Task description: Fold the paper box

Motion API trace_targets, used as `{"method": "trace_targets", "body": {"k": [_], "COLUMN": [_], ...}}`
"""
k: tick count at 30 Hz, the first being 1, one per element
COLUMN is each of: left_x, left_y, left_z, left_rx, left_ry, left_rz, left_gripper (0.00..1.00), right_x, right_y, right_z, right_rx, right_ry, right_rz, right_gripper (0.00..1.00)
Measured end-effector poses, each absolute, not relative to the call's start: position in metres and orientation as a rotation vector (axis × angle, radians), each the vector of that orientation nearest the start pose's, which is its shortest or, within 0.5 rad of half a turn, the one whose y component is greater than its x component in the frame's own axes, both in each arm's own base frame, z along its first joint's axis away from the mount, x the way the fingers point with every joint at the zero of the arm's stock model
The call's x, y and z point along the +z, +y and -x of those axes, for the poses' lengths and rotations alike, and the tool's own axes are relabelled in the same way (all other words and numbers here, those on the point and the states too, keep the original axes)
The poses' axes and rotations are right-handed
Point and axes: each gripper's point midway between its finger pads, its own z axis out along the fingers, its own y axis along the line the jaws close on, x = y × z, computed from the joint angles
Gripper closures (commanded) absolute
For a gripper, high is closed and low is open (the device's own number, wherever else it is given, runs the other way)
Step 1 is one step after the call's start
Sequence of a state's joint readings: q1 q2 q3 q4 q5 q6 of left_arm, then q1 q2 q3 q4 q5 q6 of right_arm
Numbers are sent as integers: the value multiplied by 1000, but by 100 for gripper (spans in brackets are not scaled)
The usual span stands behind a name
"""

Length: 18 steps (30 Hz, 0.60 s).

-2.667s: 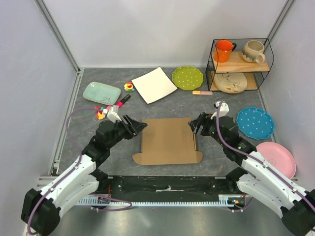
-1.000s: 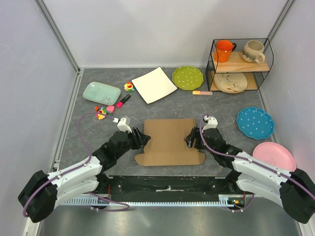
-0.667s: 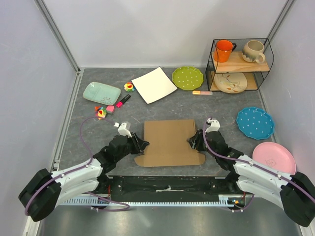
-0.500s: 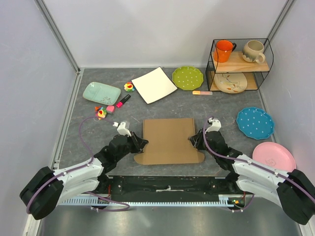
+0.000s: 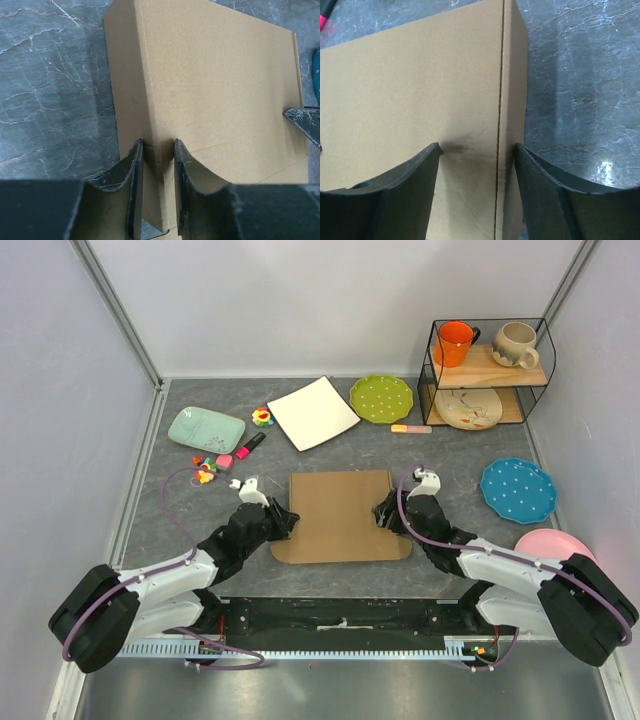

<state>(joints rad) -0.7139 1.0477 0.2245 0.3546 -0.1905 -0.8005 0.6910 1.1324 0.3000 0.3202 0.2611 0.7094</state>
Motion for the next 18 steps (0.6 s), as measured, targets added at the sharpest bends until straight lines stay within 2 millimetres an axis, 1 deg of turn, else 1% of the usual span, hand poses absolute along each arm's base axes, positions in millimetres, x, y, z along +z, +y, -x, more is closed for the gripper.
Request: {"method": "trace_targets", "body": {"k": [2,4,6,9,12,15,17,18], "left_x": [65,68,74,92,114,131,134,134], "left_y": [-201,-201,-200,-199,-197,-193,-189,-185], "left_z": [-238,-238,-238,-241,-246,-250,-250,-249], "left_rx": [-738,-738,-749,-773,-789,-794,-787,-777], "left_ry": [2112,2121,2117,2080,2033,1993,1988,1992], "left_rz": [209,204,202,207,212,219,230,237], "left_gripper": [59,56,53,50,47,47,48,50], "right_x": [63,66,71,90,111,119,118,118], "right_y": [190,189,187,184,179,171,161,156], "right_z": [-257,-254,-251,-252,-258,-260,-258,-257], "right_rx": [575,569,569,579,589,572,547,533], "right_ry": [2123,2138,2148,2129,2089,2078,2086,2084], "right_rz": [-168,-152,-139,-140,-150,-166,-187,-201], "right_gripper": [24,20,17,12,4,4,10,16]}}
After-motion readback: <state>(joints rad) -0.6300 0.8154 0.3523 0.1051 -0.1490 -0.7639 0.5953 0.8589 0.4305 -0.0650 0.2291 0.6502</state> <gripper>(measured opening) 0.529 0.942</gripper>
